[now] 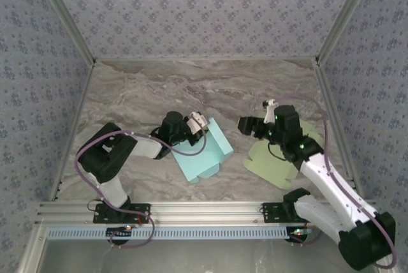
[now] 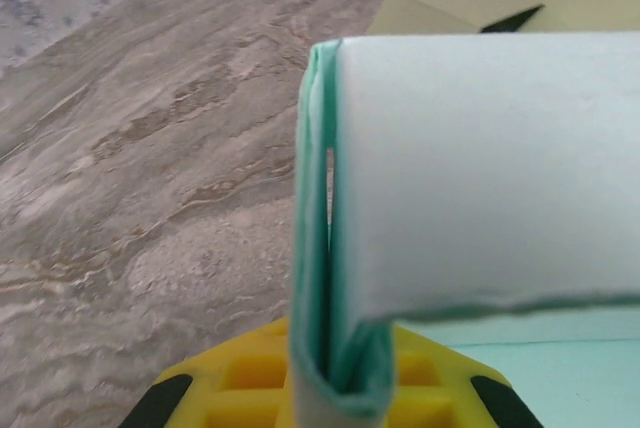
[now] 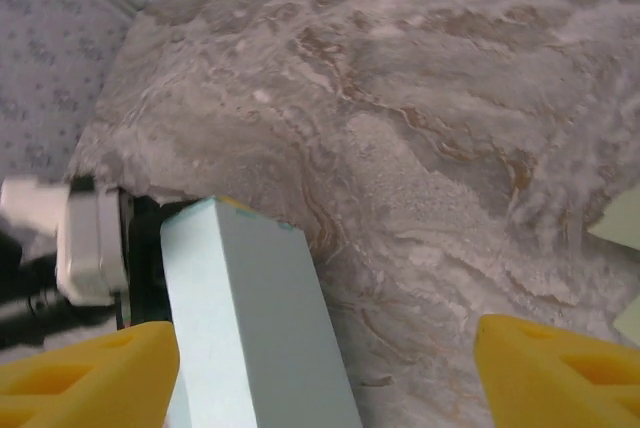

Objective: Fold the paper box

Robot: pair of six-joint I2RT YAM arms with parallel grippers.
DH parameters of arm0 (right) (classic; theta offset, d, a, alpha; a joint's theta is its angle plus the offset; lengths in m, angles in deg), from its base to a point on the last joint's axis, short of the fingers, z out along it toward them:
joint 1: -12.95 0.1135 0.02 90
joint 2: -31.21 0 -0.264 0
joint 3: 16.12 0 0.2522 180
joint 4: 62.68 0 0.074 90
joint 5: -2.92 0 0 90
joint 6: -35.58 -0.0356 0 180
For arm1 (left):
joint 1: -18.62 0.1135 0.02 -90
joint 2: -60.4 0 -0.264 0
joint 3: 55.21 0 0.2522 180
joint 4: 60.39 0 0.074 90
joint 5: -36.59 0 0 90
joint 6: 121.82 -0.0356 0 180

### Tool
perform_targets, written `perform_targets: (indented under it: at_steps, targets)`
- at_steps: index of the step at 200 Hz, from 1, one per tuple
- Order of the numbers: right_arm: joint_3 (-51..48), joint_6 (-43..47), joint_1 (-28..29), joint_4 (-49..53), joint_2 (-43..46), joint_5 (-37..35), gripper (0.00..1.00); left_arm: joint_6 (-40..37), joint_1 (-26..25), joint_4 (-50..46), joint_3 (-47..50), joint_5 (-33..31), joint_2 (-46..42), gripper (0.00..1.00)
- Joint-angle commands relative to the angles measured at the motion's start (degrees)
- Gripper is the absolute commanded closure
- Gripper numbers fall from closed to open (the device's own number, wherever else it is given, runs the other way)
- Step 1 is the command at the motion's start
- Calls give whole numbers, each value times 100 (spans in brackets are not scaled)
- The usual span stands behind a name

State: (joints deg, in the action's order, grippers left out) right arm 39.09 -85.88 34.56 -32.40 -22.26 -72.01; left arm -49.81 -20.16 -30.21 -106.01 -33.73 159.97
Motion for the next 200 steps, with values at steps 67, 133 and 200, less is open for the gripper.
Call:
perform_targets:
  at_steps: [67,133,200]
  targets:
    - [817,-2703,-288,506,-2227,1907,30,-1811,-140,-3828,-1567,575,-124,91]
    - [392,-2676,-1213,545,-2425,1874,29,-2430,-538,-9151,-4334,-1633,1106,95]
    - [-37,-2322,-1896,573,-2788,2115,29,-2763,-991,-9716,-5607,-3397,2449,93]
